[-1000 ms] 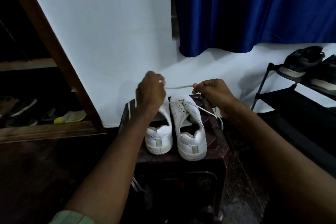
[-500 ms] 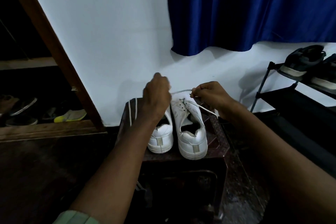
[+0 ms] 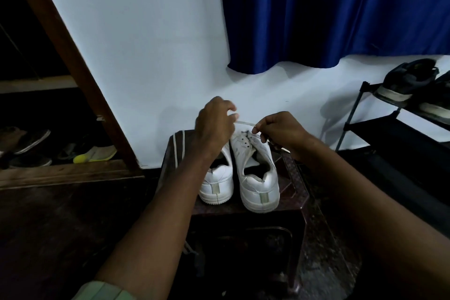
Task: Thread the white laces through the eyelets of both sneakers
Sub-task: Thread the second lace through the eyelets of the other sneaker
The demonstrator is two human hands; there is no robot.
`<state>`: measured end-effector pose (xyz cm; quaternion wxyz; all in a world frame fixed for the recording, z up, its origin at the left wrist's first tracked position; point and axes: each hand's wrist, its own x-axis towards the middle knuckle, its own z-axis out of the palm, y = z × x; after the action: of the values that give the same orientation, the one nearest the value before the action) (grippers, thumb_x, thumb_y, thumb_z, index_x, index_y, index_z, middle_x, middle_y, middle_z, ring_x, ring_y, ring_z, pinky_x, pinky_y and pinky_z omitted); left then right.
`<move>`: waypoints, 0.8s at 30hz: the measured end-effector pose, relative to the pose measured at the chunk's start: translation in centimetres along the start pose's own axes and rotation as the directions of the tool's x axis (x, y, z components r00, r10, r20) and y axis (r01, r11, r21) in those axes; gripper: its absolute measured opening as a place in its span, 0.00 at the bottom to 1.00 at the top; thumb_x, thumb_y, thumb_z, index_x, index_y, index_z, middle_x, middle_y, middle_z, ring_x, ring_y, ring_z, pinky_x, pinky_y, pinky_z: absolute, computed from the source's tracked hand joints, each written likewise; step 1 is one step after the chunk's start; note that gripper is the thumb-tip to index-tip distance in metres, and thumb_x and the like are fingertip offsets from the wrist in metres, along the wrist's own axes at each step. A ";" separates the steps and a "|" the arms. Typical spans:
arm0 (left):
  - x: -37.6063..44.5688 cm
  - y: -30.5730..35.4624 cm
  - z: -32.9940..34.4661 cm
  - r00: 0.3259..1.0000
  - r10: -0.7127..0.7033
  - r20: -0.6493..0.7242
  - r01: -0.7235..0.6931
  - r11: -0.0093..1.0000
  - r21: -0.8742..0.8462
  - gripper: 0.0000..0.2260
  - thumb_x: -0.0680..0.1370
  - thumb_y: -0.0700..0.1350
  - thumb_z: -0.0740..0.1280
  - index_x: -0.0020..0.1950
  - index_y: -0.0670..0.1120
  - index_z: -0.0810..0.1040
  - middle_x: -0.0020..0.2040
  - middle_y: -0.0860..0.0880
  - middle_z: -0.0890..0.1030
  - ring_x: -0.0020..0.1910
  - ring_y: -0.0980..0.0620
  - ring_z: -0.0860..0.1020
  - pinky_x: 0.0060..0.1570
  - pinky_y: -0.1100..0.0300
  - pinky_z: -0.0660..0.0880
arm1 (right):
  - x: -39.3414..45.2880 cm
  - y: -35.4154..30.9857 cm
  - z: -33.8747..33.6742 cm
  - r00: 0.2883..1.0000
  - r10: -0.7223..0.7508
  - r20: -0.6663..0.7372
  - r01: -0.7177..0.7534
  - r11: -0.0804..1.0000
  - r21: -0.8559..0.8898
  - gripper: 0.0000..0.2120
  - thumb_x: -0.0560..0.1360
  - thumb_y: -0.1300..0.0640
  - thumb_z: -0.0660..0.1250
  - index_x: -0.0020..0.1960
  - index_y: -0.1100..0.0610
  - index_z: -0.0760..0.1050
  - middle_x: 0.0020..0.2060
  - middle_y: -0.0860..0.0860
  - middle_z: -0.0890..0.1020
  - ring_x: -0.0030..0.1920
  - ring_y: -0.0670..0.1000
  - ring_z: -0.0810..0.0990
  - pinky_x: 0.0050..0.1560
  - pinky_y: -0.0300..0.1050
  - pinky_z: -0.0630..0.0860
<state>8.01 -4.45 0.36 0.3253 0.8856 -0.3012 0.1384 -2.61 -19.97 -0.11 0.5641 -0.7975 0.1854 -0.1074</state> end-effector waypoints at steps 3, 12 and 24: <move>-0.3 1.2 -0.1 0.961 0.143 0.238 -0.034 0.911 -0.411 0.11 0.81 0.44 0.72 0.62 0.45 0.85 0.52 0.49 0.87 0.41 0.51 0.86 0.43 0.64 0.80 | -0.2 -0.3 0.5 0.996 -0.071 -0.059 0.072 0.997 0.020 0.12 0.79 0.61 0.68 0.39 0.61 0.84 0.32 0.59 0.85 0.21 0.47 0.67 0.23 0.37 0.63; 0.2 0.0 0.3 0.981 0.082 0.173 -0.042 0.973 -0.227 0.02 0.74 0.45 0.78 0.46 0.48 0.90 0.41 0.53 0.88 0.41 0.58 0.85 0.50 0.57 0.81 | 0.9 0.6 1.5 0.989 -0.086 -0.118 0.056 0.970 -0.238 0.06 0.73 0.54 0.73 0.40 0.54 0.86 0.36 0.51 0.86 0.36 0.49 0.81 0.37 0.47 0.81; -0.6 0.0 1.5 0.975 0.002 0.224 0.005 1.000 -0.029 0.05 0.73 0.41 0.77 0.47 0.49 0.90 0.46 0.52 0.88 0.49 0.52 0.85 0.56 0.57 0.80 | 0.9 0.0 1.0 0.973 0.159 -0.166 -0.194 0.956 -0.222 0.12 0.71 0.60 0.70 0.30 0.61 0.74 0.23 0.53 0.75 0.25 0.52 0.73 0.29 0.41 0.69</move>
<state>7.62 -5.15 -0.99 0.3024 0.8909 -0.3372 0.0330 -1.40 -19.47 -0.52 0.4573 -0.8291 0.3083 -0.0915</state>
